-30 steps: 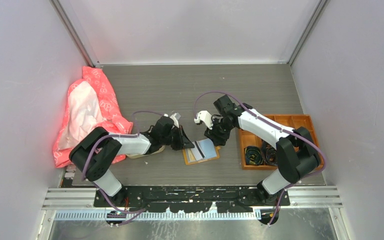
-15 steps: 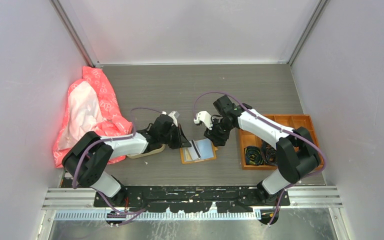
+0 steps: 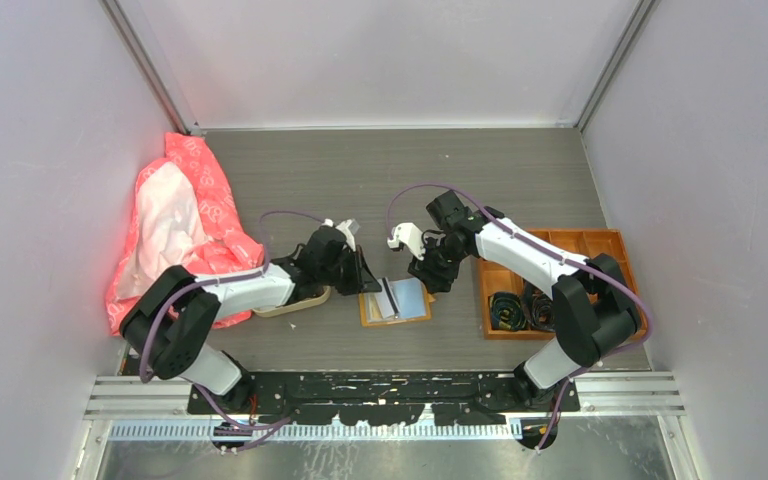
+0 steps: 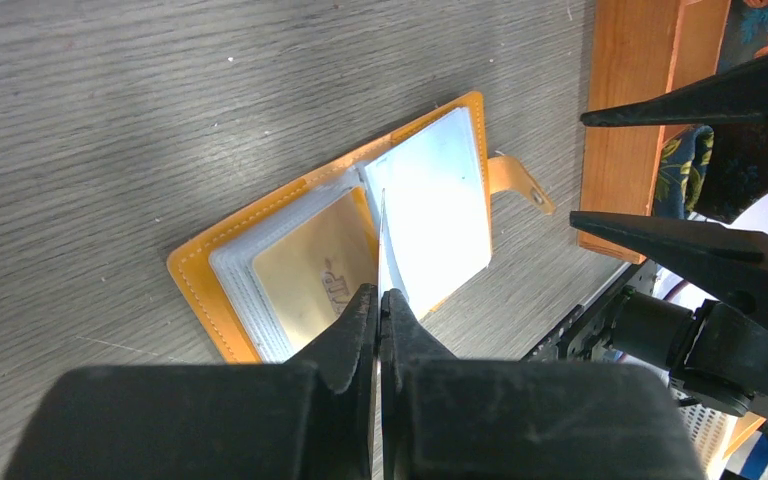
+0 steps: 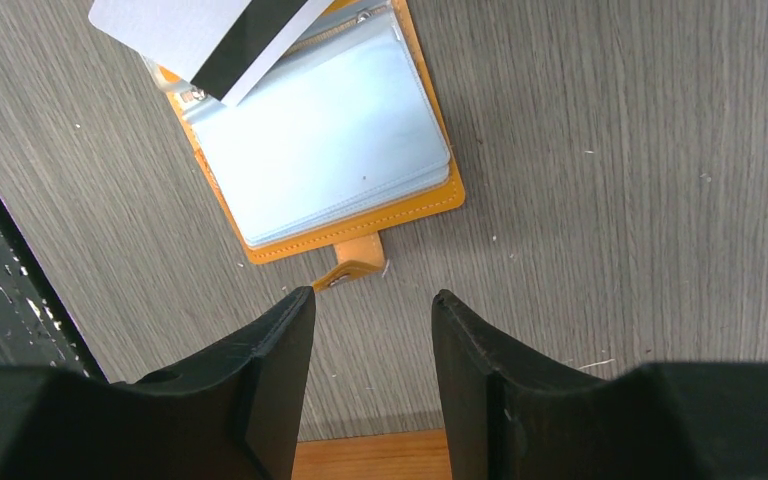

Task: Put the credit cards into the card holder
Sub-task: Insert the credit card into the card holder.

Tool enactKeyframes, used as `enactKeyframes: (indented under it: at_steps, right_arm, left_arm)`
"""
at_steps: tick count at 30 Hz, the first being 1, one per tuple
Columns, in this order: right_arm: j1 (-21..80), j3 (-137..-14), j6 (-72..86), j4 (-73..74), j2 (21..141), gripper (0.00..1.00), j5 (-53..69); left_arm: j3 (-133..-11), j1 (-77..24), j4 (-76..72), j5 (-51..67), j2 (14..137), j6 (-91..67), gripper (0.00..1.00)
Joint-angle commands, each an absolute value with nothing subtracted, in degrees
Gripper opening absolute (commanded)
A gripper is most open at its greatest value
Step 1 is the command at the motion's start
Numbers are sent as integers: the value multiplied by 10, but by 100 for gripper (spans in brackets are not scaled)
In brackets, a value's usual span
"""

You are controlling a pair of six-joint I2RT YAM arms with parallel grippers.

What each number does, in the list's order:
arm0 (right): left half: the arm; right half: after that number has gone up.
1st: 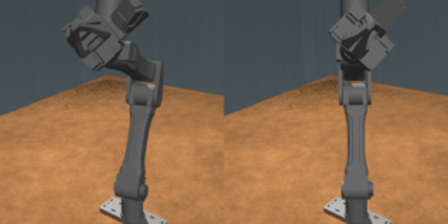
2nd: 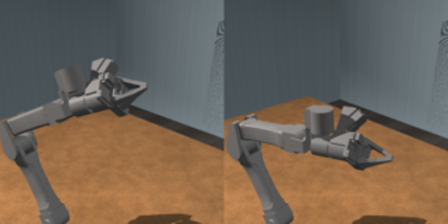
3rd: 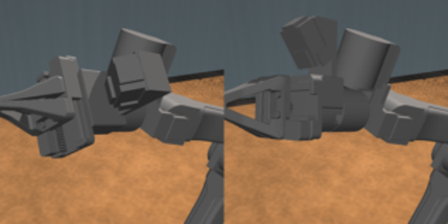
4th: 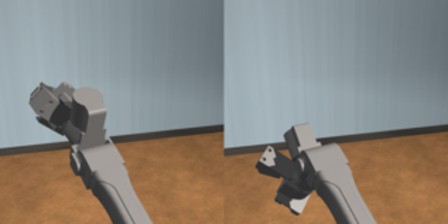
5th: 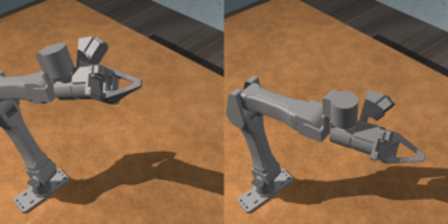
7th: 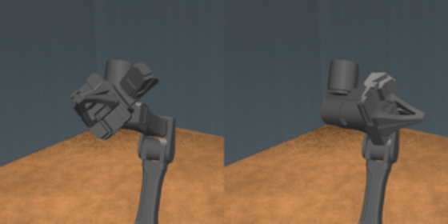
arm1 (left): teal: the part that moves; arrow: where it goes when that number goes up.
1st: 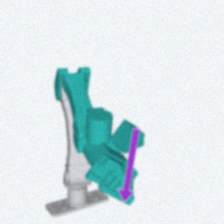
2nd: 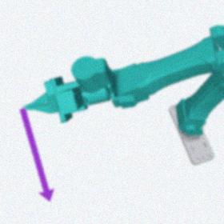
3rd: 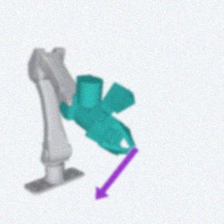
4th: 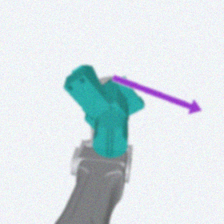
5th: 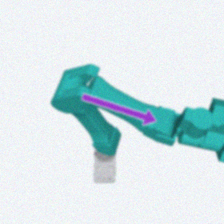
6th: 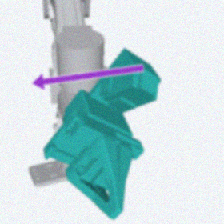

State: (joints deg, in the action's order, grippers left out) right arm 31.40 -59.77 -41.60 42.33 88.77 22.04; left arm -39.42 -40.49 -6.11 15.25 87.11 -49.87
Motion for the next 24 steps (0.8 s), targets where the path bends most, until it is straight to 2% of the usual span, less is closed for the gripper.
enactKeyframes:
  at_steps: [1,14,24]
  right_arm:
    - [317,-604,-423,426,884,52,232]
    - [318,-603,-425,428,882,52,235]
    - [318,-604,-426,430,883,52,235]
  left_arm:
    - [-408,-402,-53,127,834,-472,0]
    - [-405,-400,-77,134,867,-482,0]
    - [-380,-401,-149,169,913,-522,0]
